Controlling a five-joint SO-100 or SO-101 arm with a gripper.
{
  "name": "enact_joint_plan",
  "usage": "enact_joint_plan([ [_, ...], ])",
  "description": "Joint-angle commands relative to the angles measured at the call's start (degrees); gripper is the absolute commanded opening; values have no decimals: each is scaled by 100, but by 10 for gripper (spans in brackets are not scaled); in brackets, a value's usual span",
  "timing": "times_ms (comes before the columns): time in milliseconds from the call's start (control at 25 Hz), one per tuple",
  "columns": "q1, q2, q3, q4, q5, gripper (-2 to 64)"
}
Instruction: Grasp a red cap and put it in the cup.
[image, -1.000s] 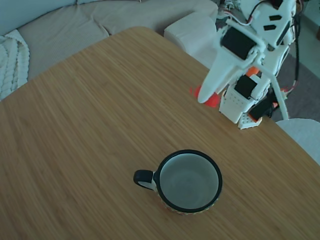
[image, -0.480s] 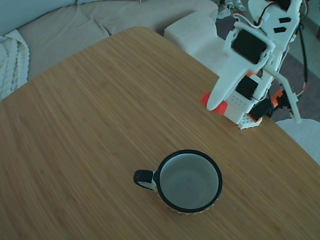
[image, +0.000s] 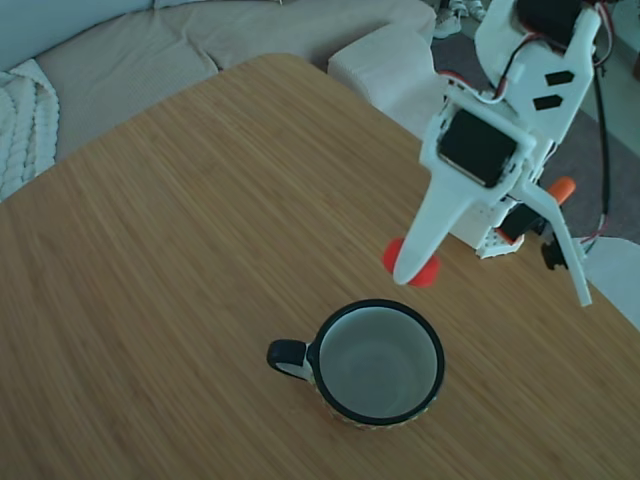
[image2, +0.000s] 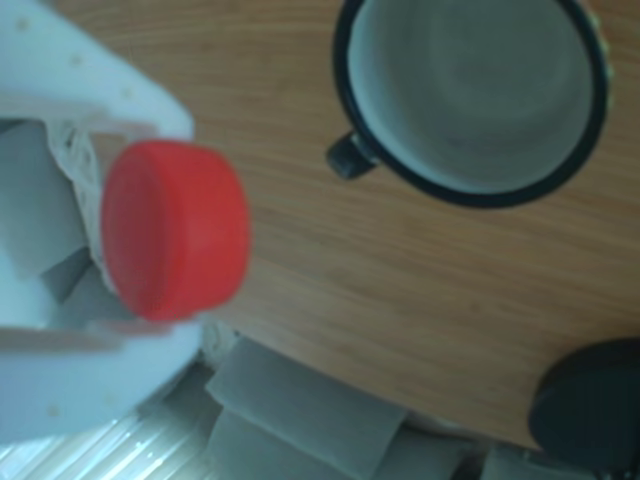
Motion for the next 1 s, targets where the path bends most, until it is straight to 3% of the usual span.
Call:
enact_joint_plan([
  [0, -290, -229, -527, -70, 132, 4],
  [320, -352, -1169, -896, -114, 229, 4],
  [960, 229, -2145, -492, -272, 229, 5],
])
